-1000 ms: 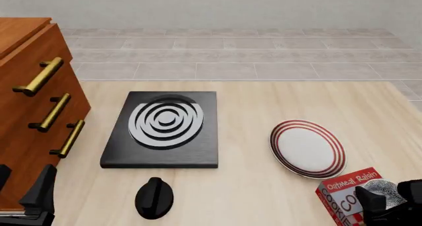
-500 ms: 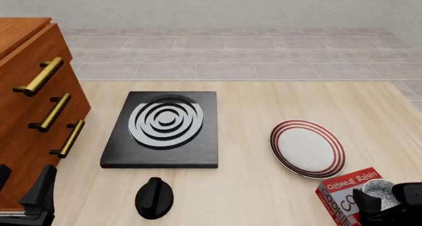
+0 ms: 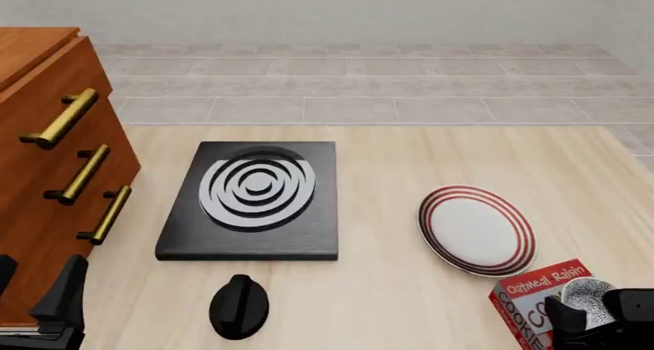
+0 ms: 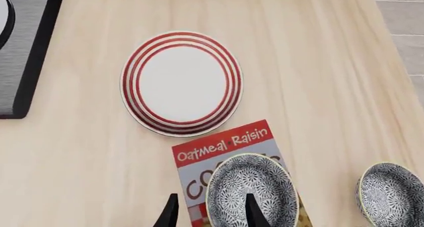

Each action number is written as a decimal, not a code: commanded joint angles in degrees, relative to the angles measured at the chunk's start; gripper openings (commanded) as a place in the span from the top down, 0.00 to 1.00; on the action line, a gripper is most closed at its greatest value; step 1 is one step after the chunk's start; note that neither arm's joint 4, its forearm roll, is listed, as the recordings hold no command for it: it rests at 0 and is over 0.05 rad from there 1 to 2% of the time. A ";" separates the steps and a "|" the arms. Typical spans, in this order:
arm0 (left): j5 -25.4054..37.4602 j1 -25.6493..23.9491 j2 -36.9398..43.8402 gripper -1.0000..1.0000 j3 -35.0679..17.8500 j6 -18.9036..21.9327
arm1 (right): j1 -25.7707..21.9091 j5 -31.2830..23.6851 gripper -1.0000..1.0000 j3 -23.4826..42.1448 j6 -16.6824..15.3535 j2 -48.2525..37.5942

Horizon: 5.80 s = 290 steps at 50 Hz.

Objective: Pick the akita bowl on the cookies box and place it on the plate.

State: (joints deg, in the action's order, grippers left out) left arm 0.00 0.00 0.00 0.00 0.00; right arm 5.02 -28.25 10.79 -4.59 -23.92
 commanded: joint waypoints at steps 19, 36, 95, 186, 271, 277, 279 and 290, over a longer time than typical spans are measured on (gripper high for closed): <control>0.00 0.00 0.00 0.00 0.00 0.00 | -0.08 9.64 0.00 -4.27 1.64 -6.13; 0.00 0.00 0.00 0.00 0.00 0.00 | -0.75 15.68 0.00 -6.82 2.79 -10.59; 0.00 0.00 0.00 0.00 0.00 0.00 | -1.35 11.18 1.00 8.61 -8.13 -12.63; 0.00 0.00 0.00 0.00 0.00 0.00 | -9.83 24.29 1.00 24.03 -26.72 -44.97; 0.00 0.00 0.00 0.00 0.00 0.00 | -11.35 34.03 1.00 26.96 -28.77 -63.43; 0.00 0.00 0.00 0.00 0.00 0.00 | -11.48 34.13 1.00 27.45 -28.54 -63.91; 0.00 0.00 0.00 0.00 0.00 0.00 | -11.47 34.15 1.00 27.80 -28.50 -64.31; 0.00 0.00 0.00 0.00 0.00 0.00 | -11.98 34.98 1.00 28.34 -27.81 -66.03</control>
State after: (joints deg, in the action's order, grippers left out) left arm 0.00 0.00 0.00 0.00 0.00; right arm -6.61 6.13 38.30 -33.02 -88.80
